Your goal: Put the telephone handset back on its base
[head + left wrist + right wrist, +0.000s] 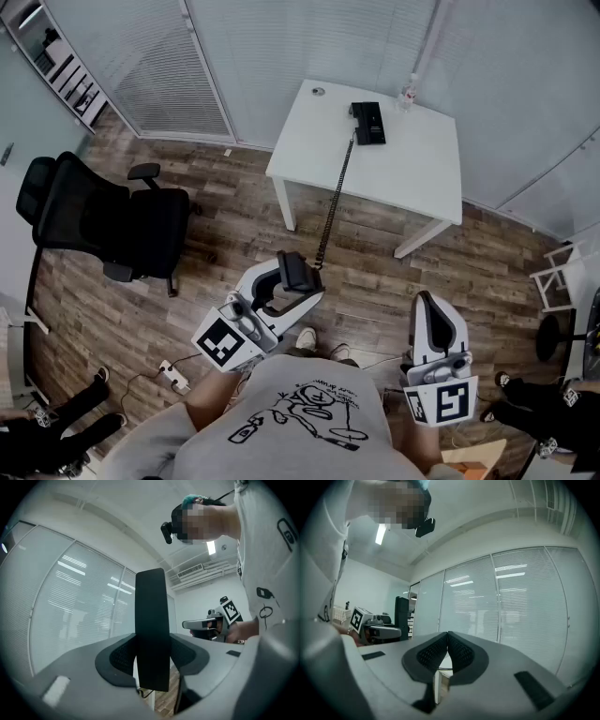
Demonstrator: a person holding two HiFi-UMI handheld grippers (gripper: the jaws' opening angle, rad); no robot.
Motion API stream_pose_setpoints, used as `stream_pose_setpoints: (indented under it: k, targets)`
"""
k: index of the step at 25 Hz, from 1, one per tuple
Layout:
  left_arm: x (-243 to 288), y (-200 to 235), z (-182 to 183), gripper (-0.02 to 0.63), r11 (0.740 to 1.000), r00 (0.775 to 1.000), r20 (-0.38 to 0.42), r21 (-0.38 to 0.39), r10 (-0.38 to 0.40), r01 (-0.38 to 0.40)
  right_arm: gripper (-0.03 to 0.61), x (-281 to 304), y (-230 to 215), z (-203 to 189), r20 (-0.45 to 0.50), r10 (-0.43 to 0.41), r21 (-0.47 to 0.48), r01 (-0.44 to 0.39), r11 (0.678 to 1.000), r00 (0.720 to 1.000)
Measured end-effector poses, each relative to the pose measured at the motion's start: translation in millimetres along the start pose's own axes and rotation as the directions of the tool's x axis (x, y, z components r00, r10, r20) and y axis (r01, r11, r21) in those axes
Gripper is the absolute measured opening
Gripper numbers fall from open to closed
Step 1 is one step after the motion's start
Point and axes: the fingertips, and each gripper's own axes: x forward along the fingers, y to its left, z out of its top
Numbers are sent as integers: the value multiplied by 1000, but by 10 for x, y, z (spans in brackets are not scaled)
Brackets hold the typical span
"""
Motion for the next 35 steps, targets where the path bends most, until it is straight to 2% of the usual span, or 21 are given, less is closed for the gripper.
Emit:
stream_pose_setpoints:
  k: [5,9,11,17,21,28,35]
  targets:
    - [-169,25,24,206,1000,1000,-1,-17,7,-7,6,40,165,22,0,15,-30,-15,999,1000]
    - [-262,60,0,206,1000,1000,-4,-30,-4,4,6,58,244,-17,10,28,29,-28,999,1000]
    - [-299,81,-19,206,999,1000,-1,-35,-1,1,6,67,273,-22,12,39,28,-40,999,999]
    - [-240,66,-52,206,999,1000,-4,-44,-10,10,6,60,198,-20,14,30,13,-30,999,999]
    - [-199,105,-47,206,999,1000,-10,-47,1,-1,6,154,182,-78,9,63,22,-63,998,998]
    - [174,239,-77,206,999,1000,-9,-47,4,-4,6,320,-173,-91,27,56,15,-56,998,998]
    - [770,474,-110,206,998,999,-19,-46,34,-35,6,611,-779,-177,35,50,39,-51,998,998]
